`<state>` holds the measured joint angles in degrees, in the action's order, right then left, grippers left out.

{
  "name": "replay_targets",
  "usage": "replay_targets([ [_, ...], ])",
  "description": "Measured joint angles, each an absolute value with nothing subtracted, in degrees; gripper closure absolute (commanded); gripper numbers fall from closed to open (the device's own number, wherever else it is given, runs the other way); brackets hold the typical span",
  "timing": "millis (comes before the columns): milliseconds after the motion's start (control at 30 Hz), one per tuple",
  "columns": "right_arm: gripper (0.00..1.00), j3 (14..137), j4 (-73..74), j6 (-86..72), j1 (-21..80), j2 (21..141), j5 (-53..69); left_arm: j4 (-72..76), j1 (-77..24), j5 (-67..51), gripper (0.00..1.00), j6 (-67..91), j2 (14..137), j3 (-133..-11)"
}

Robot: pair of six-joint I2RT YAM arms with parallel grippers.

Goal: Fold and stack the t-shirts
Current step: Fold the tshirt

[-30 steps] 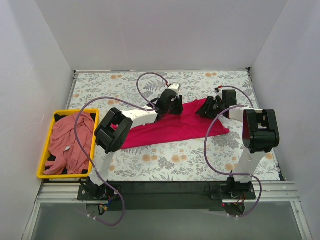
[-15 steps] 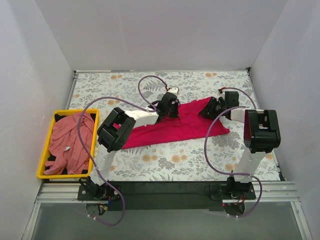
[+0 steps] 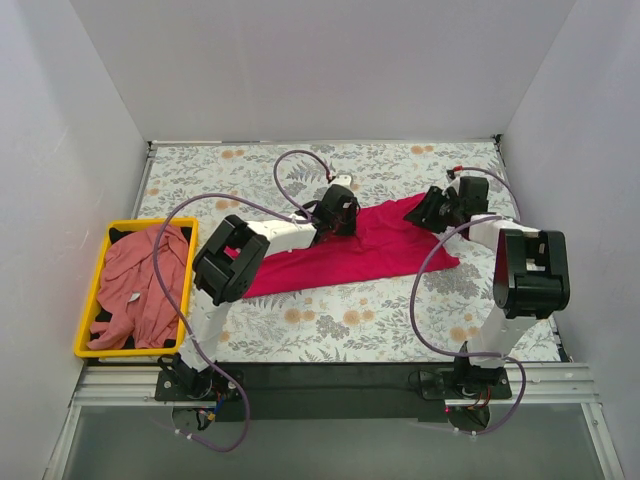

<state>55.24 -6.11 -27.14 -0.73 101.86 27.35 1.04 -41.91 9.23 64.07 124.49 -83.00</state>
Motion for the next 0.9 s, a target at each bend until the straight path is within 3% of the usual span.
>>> replay_targets([
  [133,0.52,52.18,-6.50,-28.27,-0.62,95.50,26.96,-1.56,-41.71,11.20,0.55,63.20,121.64,-82.91],
  [500,0.52,37.74,-5.50,-30.94,-0.58,88.25,27.16,-6.22,-37.32,17.45,0.56,58.96,109.16,-74.63],
  [733,0.52,39.29,-5.74,-30.89,-0.60,91.85,25.45,-15.68,-32.47,18.57,0.60,58.48,111.46,-70.57],
  [900,0.52,47.22,-6.26,-30.50,-0.75,99.02,24.75,-19.73,-32.36,17.63,0.60,61.06,111.53,-71.53],
])
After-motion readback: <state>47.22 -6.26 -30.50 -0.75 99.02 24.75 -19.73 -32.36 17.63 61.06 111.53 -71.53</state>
